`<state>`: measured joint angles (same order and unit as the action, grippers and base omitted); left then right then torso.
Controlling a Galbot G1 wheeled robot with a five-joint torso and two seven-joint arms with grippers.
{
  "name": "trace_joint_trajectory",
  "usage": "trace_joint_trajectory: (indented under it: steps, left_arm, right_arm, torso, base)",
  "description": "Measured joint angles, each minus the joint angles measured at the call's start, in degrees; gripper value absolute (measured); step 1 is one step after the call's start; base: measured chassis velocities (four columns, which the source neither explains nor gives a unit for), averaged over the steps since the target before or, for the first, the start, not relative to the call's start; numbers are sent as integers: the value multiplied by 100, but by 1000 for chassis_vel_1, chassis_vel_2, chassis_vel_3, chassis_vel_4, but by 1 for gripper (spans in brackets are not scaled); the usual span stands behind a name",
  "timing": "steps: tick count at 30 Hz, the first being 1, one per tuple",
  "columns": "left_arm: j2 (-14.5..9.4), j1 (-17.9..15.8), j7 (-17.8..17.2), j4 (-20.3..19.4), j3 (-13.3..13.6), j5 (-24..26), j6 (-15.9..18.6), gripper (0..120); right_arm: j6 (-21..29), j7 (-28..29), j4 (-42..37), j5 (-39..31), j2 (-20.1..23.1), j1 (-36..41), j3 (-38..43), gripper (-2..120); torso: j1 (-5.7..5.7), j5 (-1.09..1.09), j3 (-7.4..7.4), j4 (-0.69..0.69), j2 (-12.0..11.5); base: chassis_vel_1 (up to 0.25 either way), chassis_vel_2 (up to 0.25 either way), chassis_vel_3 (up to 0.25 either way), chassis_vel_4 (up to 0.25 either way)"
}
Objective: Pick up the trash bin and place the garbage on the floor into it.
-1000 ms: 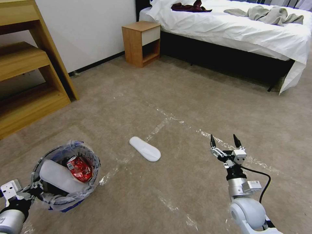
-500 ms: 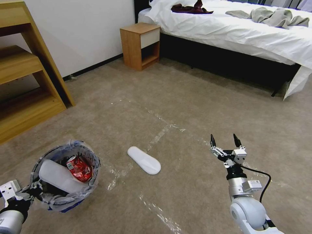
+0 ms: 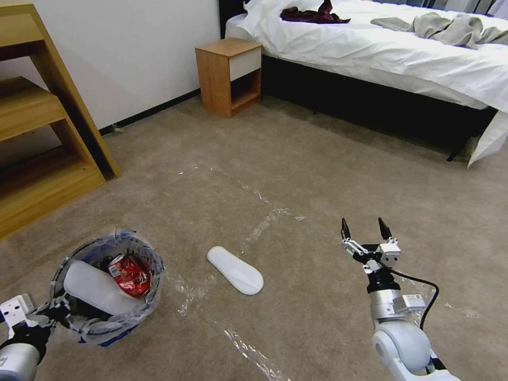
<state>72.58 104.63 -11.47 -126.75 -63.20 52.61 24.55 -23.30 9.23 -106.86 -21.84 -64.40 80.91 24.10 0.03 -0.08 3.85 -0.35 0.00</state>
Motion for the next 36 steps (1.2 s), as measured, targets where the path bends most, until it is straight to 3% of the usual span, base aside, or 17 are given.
trace_joint_trajectory:
  steps: [30,36]
  left_arm:
    - [28,-145,16,281,120,-90,-34,1]
    - [34,-155,20,325,164,-119,-40,1]
  right_arm:
    - [101,27,211,-95,176,-310,-319,100]
    - [480,320,161,-593,416,-513,-608,100]
  torso:
    - [0,0,1,0,0]
    - [0,0,1,0,0]
  base:
    - [0,0,0,0]
    - [0,0,0,0]
